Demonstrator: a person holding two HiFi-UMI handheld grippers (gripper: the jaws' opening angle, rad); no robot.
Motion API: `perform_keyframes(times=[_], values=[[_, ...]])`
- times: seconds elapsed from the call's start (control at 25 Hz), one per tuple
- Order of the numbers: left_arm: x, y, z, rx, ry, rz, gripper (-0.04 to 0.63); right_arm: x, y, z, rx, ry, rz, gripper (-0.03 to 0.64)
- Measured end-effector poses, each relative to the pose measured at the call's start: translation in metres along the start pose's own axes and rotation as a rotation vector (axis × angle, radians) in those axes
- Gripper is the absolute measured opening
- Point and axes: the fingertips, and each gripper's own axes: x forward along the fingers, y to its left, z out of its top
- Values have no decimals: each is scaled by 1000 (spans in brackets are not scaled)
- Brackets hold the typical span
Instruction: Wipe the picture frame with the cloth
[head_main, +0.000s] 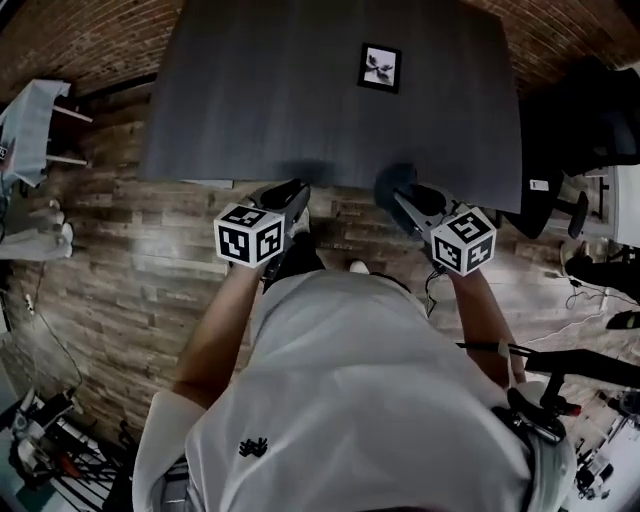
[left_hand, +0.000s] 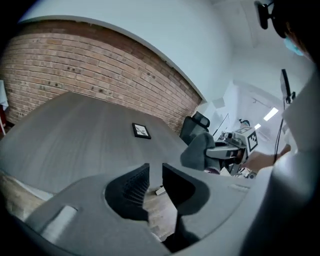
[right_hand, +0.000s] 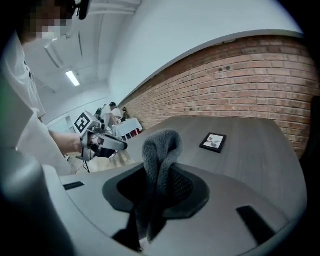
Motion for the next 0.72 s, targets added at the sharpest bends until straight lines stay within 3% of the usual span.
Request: perform_keyframes(times=[0.2, 0.36, 0.56, 0.72], values=[[50, 55, 64, 34, 86, -122, 67, 23, -20, 61, 56, -57, -151, 107], [107, 87, 91, 61, 144, -171, 67, 26, -32, 63, 127, -54, -248, 107], [195, 92, 113, 42, 182, -175, 74, 0, -61, 49, 208, -50, -337, 107], [255, 98, 126, 49, 206, -130, 92, -17, -85, 45, 240, -78, -369, 107]])
